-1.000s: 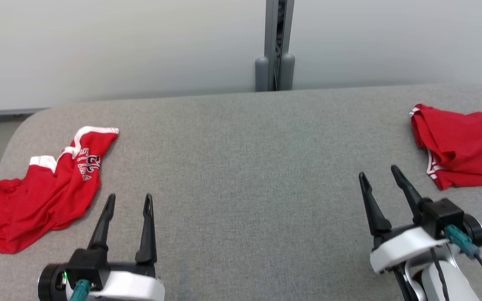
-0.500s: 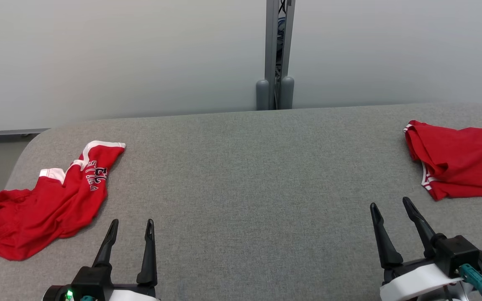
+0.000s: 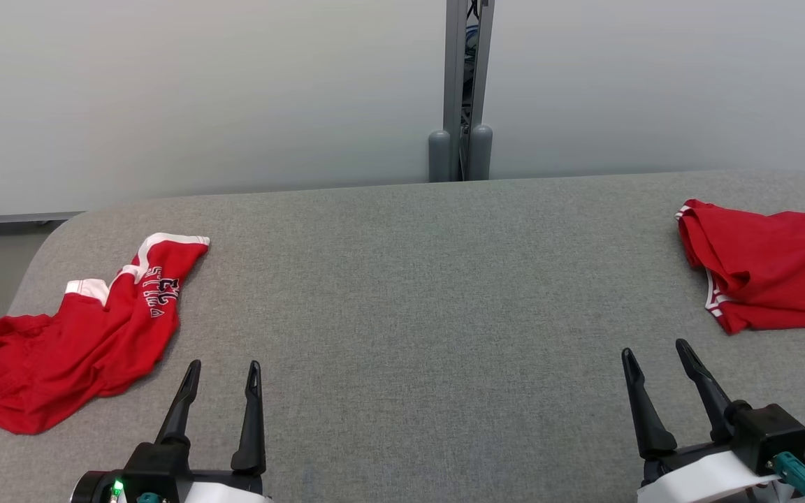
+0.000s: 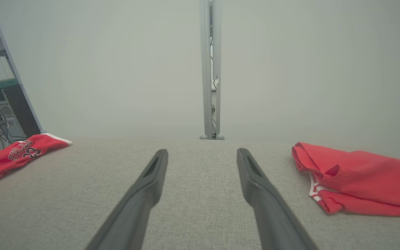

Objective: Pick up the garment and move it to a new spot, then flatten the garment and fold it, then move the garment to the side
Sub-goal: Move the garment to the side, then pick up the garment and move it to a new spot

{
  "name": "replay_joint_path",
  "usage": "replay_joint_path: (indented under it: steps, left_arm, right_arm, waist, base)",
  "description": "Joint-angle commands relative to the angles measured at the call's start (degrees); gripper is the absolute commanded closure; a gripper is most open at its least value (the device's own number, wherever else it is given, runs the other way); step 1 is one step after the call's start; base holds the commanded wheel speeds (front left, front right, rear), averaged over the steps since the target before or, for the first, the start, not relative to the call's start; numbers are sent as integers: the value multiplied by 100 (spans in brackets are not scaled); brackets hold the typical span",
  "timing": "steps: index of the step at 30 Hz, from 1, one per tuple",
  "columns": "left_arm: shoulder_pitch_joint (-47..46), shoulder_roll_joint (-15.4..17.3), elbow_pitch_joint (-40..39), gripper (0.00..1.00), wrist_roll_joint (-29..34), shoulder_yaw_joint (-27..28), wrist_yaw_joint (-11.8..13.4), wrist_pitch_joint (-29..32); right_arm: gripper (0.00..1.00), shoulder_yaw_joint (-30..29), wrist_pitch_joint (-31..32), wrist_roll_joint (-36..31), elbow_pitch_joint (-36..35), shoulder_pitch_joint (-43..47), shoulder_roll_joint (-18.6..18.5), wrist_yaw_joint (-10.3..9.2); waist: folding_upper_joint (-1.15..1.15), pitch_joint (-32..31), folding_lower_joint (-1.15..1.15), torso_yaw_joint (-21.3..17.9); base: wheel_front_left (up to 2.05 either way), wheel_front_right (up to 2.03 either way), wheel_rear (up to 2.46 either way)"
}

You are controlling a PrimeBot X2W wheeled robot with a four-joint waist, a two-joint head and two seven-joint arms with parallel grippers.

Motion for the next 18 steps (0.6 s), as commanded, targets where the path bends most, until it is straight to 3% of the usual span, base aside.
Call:
replay_joint_path:
  steps: [1, 18]
  left_arm:
    - [-41, 20, -23, 0, -9, 9, -3, -23]
    - [1, 19, 3, 0, -5, -14, -8, -23]
  right_arm:
    - [0, -21, -30, 50, -7, 45, -24, -2]
    - [0, -25, -30, 34, 102, 121, -24, -2]
  waist:
    - [0, -6, 0, -6]
    - [0, -86, 0, 51]
  base:
    - [0, 0, 0]
    - [0, 0, 0]
